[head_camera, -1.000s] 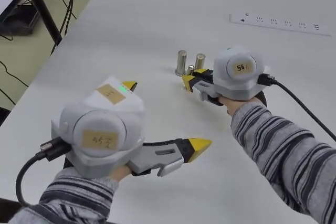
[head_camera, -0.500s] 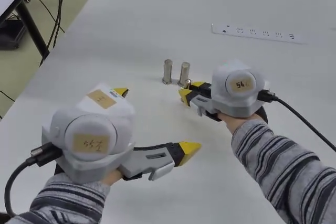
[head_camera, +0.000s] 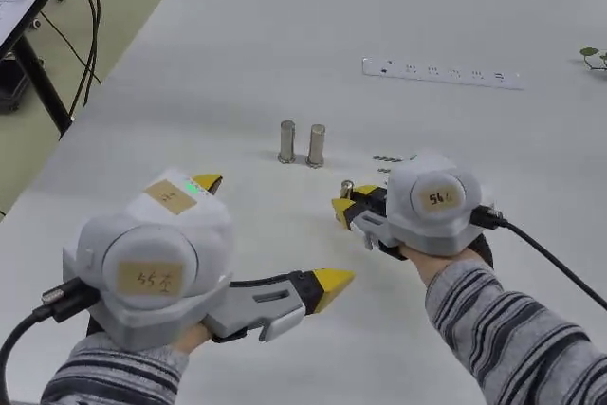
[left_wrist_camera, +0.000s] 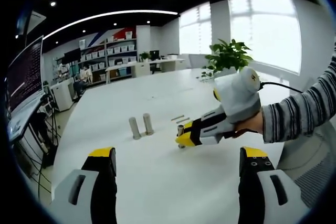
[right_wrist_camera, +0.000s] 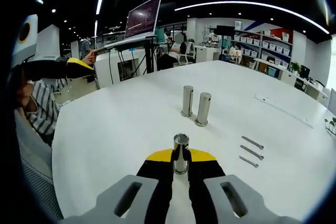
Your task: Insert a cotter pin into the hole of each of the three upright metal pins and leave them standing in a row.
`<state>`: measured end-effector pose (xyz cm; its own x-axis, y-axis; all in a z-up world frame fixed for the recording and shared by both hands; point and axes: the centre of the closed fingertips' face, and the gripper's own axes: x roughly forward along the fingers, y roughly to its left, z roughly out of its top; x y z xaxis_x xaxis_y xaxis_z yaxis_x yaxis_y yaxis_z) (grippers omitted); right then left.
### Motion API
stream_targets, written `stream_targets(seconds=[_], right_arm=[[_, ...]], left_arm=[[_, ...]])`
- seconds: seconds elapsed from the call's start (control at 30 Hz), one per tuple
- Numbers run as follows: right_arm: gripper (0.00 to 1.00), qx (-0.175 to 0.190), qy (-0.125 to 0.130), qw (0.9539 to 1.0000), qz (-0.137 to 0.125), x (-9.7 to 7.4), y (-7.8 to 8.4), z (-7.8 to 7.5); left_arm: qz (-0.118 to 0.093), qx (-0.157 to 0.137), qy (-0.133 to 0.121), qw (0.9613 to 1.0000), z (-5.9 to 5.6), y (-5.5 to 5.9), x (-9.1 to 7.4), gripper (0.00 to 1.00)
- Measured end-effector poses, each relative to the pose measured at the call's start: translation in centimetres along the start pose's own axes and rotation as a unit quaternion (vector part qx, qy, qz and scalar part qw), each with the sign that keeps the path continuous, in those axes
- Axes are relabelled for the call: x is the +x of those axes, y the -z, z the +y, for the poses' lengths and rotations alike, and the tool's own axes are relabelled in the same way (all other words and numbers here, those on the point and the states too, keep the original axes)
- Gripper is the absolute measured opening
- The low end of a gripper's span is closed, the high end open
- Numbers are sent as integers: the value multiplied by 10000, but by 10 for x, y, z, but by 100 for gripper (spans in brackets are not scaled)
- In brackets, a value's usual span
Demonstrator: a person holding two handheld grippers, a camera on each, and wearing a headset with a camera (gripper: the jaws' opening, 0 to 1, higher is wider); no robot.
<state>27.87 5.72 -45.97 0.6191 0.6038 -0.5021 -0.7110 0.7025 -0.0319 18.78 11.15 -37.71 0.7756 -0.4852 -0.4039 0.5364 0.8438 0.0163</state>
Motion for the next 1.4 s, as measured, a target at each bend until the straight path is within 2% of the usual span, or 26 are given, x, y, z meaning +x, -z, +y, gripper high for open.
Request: stream_targets(seconds=[0.3, 0.43, 0.6, 0.77, 0.9, 1.0, 1.23, 1.37, 1.4], right_arm=[[4, 117, 95, 9998, 95, -3, 15, 3], [4, 212, 203, 9996, -43, -6, 15, 1], [5, 136, 281, 9994, -114, -6, 15, 2], [6, 199, 255, 9994, -91, -7, 15, 2], [14, 157, 227, 9996, -17, -11, 18, 2], [17, 299, 138, 9995, 29, -16, 20, 2], [21, 177, 28, 9998, 62, -29, 24, 0], [22, 55, -51, 9998, 202, -34, 27, -6], [21, -22, -67, 9993, 375, -37, 31, -8]], left_arm=[[21, 36, 40, 10000, -6, 0, -1, 97], [17, 45, 10, 10000, -5, 0, -2, 97], [74, 44, -3, 10000, -5, 3, -3, 97], [80, 37, -14, 10000, -5, 2, -3, 97], [63, 36, -23, 10000, -6, 1, -4, 97], [55, -11, -36, 10000, -5, 0, -3, 97], [61, -58, -30, 10000, -6, 0, -3, 97], [54, -60, -24, 10000, -7, 0, -2, 97], [43, -53, -24, 10000, -7, -1, -2, 97]])
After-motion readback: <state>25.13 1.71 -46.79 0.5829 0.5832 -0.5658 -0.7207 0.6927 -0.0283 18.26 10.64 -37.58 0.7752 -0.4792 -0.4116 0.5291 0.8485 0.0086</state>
